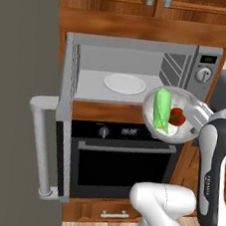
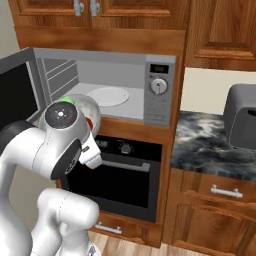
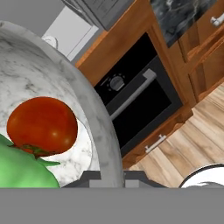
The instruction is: Place the bowl containing the corn and tomato in the microwave. Close the microwave door and press the start button to microwave the meal.
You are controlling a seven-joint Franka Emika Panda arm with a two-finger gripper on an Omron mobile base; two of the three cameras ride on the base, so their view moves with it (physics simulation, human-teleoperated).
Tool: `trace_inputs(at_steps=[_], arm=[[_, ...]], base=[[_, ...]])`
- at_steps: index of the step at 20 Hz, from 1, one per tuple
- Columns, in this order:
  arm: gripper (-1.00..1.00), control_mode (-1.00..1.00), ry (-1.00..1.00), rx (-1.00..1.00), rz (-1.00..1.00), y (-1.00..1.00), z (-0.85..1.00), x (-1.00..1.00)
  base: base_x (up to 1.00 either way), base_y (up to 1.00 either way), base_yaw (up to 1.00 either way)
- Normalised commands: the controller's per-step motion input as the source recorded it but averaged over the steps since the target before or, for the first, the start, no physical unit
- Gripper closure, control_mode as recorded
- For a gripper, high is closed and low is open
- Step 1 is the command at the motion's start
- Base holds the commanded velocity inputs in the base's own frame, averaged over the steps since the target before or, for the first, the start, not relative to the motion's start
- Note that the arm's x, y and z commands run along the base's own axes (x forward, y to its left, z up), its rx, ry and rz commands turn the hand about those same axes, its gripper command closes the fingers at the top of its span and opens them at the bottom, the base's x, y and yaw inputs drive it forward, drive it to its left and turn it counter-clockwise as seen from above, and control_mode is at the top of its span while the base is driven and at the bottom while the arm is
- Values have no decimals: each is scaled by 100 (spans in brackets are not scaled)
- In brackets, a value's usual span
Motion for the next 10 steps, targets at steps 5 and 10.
trace_inputs(at_steps=[5,10], arm=[[100,100,0,0,0,0,0,0],[100,100,0,0,0,0,0,0]], base=[[23,33,-10],[35,34,0]])
